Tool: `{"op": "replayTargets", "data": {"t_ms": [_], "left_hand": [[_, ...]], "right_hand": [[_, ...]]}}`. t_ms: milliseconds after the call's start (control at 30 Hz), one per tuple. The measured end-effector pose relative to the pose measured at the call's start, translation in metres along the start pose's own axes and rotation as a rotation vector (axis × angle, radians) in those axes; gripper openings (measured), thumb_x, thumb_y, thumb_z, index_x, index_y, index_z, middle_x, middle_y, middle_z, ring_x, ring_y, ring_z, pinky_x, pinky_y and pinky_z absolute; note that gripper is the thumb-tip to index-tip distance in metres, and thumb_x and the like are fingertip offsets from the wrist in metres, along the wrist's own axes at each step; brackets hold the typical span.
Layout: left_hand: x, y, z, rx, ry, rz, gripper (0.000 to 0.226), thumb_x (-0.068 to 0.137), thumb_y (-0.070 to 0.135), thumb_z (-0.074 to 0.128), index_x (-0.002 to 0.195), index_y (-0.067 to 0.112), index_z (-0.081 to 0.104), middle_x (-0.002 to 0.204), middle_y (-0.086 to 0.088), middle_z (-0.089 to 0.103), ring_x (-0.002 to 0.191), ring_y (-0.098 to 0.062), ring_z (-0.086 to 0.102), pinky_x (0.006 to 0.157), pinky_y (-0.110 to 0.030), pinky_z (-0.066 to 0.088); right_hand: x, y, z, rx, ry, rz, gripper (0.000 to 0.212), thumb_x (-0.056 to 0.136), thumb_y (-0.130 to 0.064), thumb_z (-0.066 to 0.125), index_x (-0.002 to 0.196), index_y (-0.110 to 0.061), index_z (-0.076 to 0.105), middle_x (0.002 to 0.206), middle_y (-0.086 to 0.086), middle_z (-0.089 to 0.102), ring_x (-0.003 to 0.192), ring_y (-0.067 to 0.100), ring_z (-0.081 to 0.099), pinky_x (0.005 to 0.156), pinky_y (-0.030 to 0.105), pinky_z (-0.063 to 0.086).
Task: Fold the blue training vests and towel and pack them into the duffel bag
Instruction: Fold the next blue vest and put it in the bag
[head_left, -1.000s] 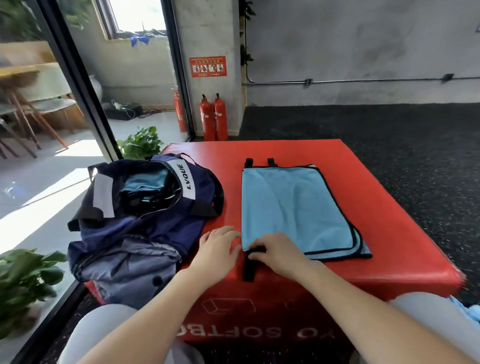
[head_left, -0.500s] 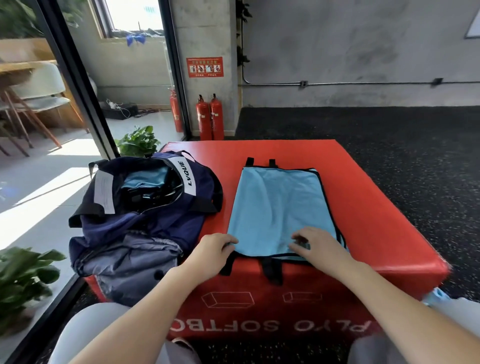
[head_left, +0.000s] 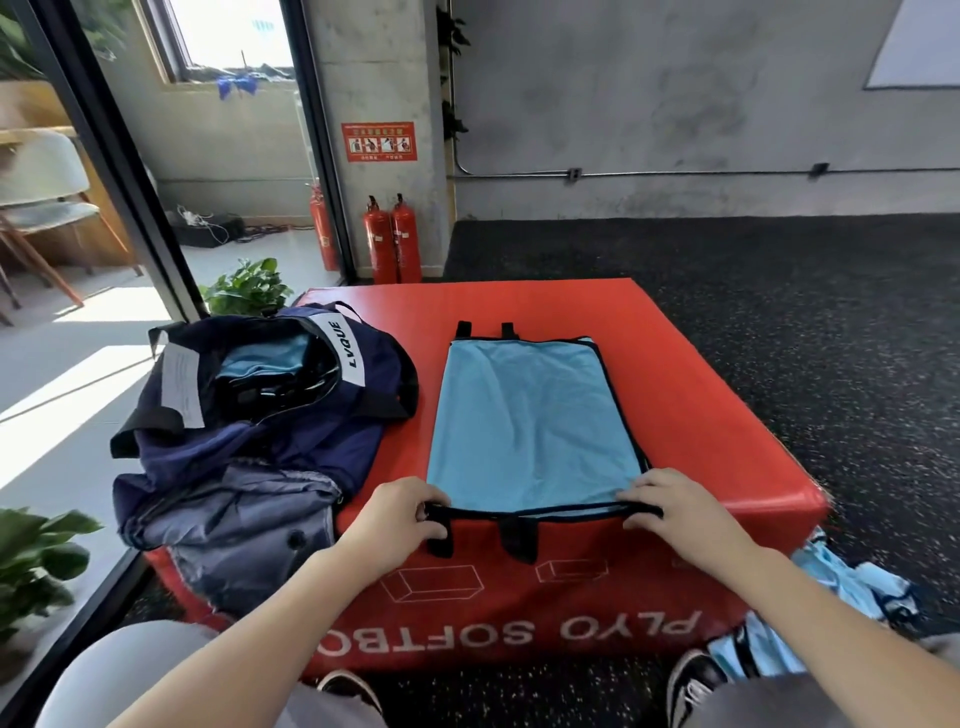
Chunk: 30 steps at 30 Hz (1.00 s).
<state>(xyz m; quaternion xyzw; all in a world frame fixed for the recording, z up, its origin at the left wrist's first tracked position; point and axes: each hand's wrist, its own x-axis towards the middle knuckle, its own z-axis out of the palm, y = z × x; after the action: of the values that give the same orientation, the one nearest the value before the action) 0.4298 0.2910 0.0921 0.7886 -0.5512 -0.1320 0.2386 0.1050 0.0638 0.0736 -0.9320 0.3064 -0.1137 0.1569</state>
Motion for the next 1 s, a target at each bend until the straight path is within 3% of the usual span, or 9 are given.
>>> {"op": "replayTargets", "data": {"t_ms": [133,267,400,433,500,600,700,833,1000], "left_hand": [[-0.005,0.004,0.005,0.047,0.034,0.044,0.023,0.084,0.02,0.078,0.107,0.023,0.075,0.081,0.022,0.051,0.073,0.0,0.048,0.07,-0.005,0.034],[-0.007,0.002,0.005,0.13,0.044,0.122,0.015,0.088,0.02,0.073,0.103,0.022,0.075,0.084,0.018,0.048,0.088,-0.009,0.05,0.08,-0.02,0.036],[-0.007,0.004,-0.002,0.088,0.102,0.121,0.013,0.091,0.022,0.069,0.103,0.02,0.069,0.112,0.014,0.057,0.108,-0.01,0.053,0.094,-0.028,0.044],[-0.008,0.007,-0.007,0.015,0.123,0.089,0.012,0.093,0.022,0.068,0.104,0.021,0.067,0.113,0.013,0.061,0.105,-0.007,0.056,0.091,-0.022,0.044],[-0.008,0.015,-0.018,-0.111,0.142,0.031,0.004,0.096,0.025,0.064,0.095,0.028,0.062,0.088,0.015,0.065,0.077,0.0,0.057,0.071,-0.017,0.044],[-0.005,0.023,-0.032,-0.212,0.151,0.011,0.012,0.095,0.024,0.065,0.084,0.028,0.061,0.058,0.015,0.056,0.054,-0.001,0.045,0.057,-0.021,0.038],[0.004,0.03,-0.041,-0.272,0.173,0.004,0.007,0.092,0.023,0.069,0.086,0.025,0.067,0.057,0.016,0.062,0.055,0.002,0.048,0.06,-0.02,0.041],[0.026,0.034,-0.047,-0.341,0.241,-0.07,0.004,0.09,0.029,0.071,0.088,0.025,0.071,0.074,0.003,0.074,0.069,-0.016,0.065,0.073,-0.036,0.052],[0.059,0.031,-0.037,-0.26,0.291,-0.146,0.005,0.09,0.029,0.07,0.085,0.026,0.069,0.073,0.002,0.069,0.067,-0.01,0.056,0.066,-0.024,0.044]], "right_hand": [[0.0,0.001,0.001,-0.051,0.04,-0.051,0.02,0.088,-0.026,0.076,0.107,-0.03,0.079,0.094,-0.02,0.06,0.094,0.006,0.052,0.089,0.027,0.043],[-0.001,-0.002,-0.007,-0.076,0.032,-0.078,0.017,0.092,-0.03,0.071,0.107,-0.027,0.077,0.099,-0.019,0.059,0.099,0.008,0.052,0.093,0.032,0.045],[-0.004,-0.016,-0.02,0.046,0.016,-0.035,0.008,0.098,-0.036,0.062,0.103,-0.031,0.067,0.1,-0.016,0.065,0.092,0.006,0.06,0.085,0.035,0.05],[-0.004,-0.02,-0.026,0.113,0.02,0.01,0.004,0.099,-0.037,0.061,0.098,-0.035,0.065,0.091,-0.015,0.067,0.082,0.006,0.062,0.078,0.037,0.05],[-0.003,-0.026,-0.037,0.232,0.051,0.071,0.008,0.099,-0.036,0.062,0.091,-0.037,0.064,0.08,-0.011,0.068,0.07,0.008,0.061,0.071,0.038,0.048],[0.002,-0.029,-0.051,0.354,0.112,0.088,0.009,0.097,-0.03,0.066,0.089,-0.031,0.068,0.086,-0.013,0.071,0.084,0.002,0.064,0.079,0.03,0.047],[0.011,-0.026,-0.06,0.382,0.112,0.118,0.009,0.097,-0.031,0.066,0.088,-0.03,0.069,0.088,-0.015,0.072,0.089,0.003,0.066,0.083,0.031,0.048],[0.03,-0.023,-0.065,0.381,0.114,0.171,0.01,0.096,-0.031,0.067,0.087,-0.03,0.07,0.086,-0.014,0.073,0.085,0.006,0.065,0.076,0.033,0.047],[0.063,-0.013,-0.067,0.395,0.096,0.21,0.009,0.092,-0.037,0.071,0.086,-0.03,0.074,0.087,-0.014,0.073,0.088,0.006,0.066,0.078,0.032,0.049]]}}
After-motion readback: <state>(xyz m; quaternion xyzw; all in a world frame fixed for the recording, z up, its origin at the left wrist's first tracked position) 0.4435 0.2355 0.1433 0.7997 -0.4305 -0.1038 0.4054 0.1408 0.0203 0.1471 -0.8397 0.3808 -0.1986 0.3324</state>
